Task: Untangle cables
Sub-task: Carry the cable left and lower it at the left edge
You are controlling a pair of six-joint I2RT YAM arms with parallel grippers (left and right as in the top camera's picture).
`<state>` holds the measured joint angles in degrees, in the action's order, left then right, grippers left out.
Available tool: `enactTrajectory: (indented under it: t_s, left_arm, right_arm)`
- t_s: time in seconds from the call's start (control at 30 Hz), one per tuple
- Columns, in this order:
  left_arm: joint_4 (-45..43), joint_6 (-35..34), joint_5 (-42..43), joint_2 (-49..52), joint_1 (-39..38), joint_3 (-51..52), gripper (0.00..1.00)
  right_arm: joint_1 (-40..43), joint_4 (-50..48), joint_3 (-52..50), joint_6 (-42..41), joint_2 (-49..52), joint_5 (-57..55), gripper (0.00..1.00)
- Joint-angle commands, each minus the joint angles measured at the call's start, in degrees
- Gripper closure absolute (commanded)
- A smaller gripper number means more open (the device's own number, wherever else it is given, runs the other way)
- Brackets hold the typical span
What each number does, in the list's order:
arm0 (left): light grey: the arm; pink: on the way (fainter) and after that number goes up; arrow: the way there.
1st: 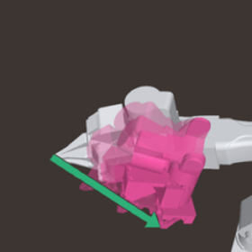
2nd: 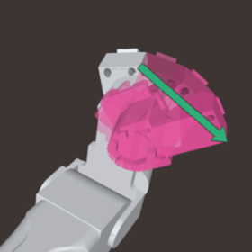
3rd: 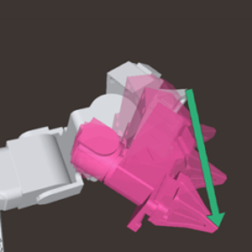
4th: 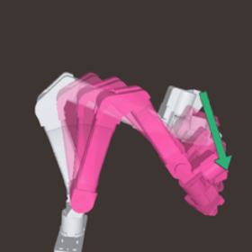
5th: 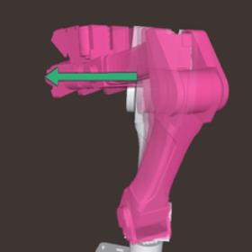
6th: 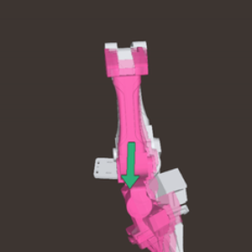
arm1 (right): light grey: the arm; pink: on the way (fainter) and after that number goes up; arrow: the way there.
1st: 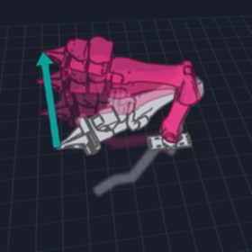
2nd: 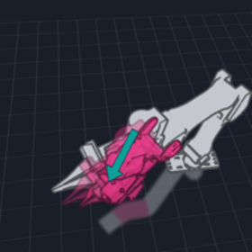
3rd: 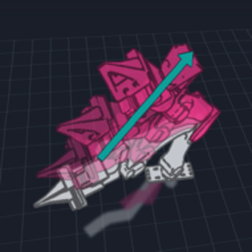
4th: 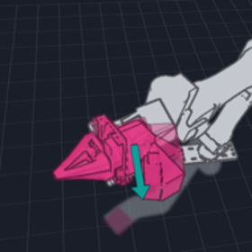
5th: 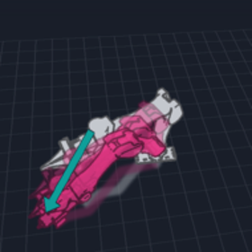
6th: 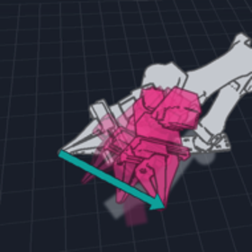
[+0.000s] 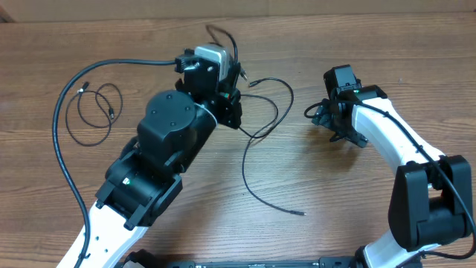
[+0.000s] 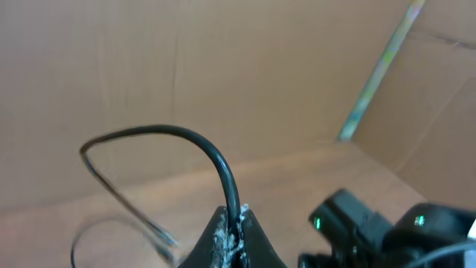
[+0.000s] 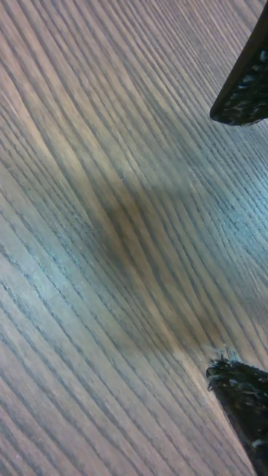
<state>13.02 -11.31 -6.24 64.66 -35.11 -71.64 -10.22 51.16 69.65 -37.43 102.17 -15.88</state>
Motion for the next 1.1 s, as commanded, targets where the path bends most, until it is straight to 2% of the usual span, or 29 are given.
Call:
enactTrajectory:
  t_s: [0.0, 0.13, 0.23, 0.37, 0.57, 0.8, 0.97, 1.07]
  left_arm:
    - [-4.42, 5.95, -0.55, -1.25, 0.26, -1.2, 0.96]
    - [-9.51, 9.97, -1.11, -2.8, 0.26, -1.2, 0.96]
    - [-10.29, 12.7, -6.84, -3.67, 0.26, -1.2, 0.96]
    - [-7.56, 12.66, -19.82, -3.8, 0.28, -1.18, 0.96]
    - [0.94, 12.61, -45.29, -0.57, 1.07, -1.16, 0.96]
    - [14.16, 12.33, -46.29, 9.42, 5.77, -1.16, 0.96]
    - [16.85, 7.96, -46.03, 16.94, 11.45, -1.16, 0.96]
    - [18.47, 7.85, -42.27, 20.28, 15.41, -1.16, 0.96]
  right_arm:
    - [0.0, -0.09, 0.83, 0.22, -0.85, -0.98, 0.0]
    - [0.0, -0.09, 0.83, 0.22, -0.85, -0.98, 0.0]
    - [0.0, -0.09, 0.83, 0.22, -0.85, -0.98, 0.0]
    - [0.0, -0.09, 0.83, 0.22, -0.85, -0.98, 0.0]
    - [0.0, -0.09, 0.83, 0.22, -0.85, -0.98, 0.0]
    - [0.0, -0.09, 0.83, 0.22, -0.85, -0.98, 0.0]
    - [0.0, -0.09, 0.83, 0.22, -0.85, -0.98, 0.0]
    - [0.0, -0.09, 0.83, 0.22, -0.85, -0.98, 0.0]
